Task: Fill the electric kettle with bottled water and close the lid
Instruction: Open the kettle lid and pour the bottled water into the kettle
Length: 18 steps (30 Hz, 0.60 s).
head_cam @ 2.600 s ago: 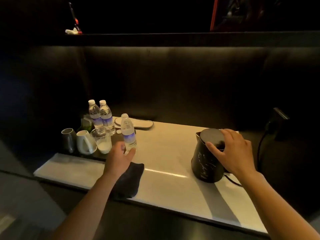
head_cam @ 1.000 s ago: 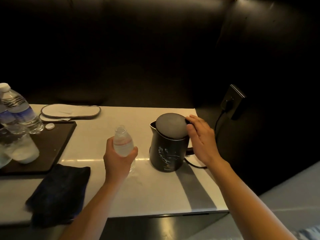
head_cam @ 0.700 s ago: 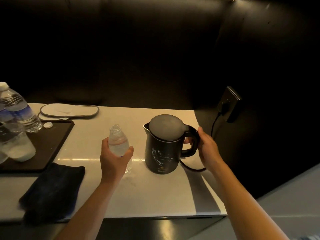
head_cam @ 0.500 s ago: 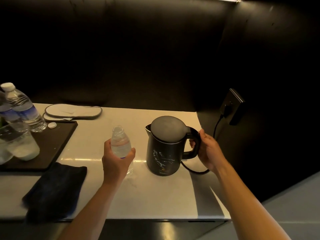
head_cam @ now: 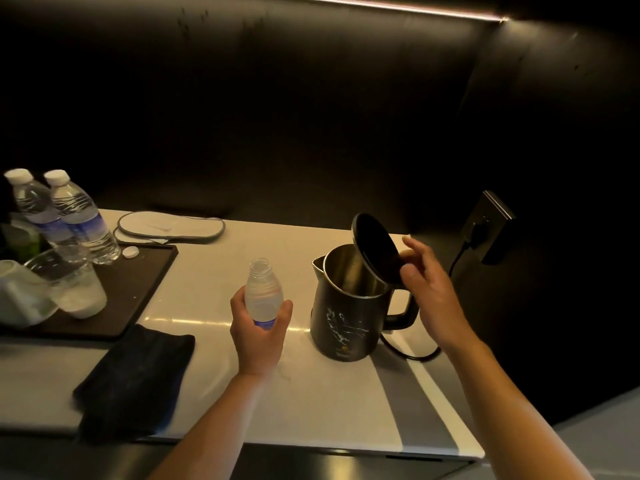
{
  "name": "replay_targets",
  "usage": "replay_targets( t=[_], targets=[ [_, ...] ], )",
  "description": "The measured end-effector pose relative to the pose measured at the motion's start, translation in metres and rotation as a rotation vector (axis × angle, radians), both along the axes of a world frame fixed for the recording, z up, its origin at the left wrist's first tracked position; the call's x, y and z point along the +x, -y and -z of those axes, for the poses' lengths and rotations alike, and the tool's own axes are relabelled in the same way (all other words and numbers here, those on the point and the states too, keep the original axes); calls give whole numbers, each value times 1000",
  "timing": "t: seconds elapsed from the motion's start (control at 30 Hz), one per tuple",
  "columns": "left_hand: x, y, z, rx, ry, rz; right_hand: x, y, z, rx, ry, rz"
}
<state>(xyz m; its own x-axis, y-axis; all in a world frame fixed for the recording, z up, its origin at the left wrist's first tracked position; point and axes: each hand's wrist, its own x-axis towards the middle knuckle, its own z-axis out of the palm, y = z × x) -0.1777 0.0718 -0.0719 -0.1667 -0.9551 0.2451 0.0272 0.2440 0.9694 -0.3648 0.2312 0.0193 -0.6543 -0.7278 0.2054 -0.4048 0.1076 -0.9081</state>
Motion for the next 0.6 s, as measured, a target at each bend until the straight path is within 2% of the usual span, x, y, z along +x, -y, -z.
replay_targets(
  t=[0.1,0.27,0.47,0.6],
  targets=[
    [-1,2,3,-4,-4,-21,7,9,0,125,-202,-6],
    [0,7,3,-24,8,-26,9,18,8,151,-272,81],
    [8,11,-12,-136,-13,27,16,20,6,27,-194,173],
    [16,27,-34,-259,76,169,22,20,6,-71,-96,229]
  ],
)
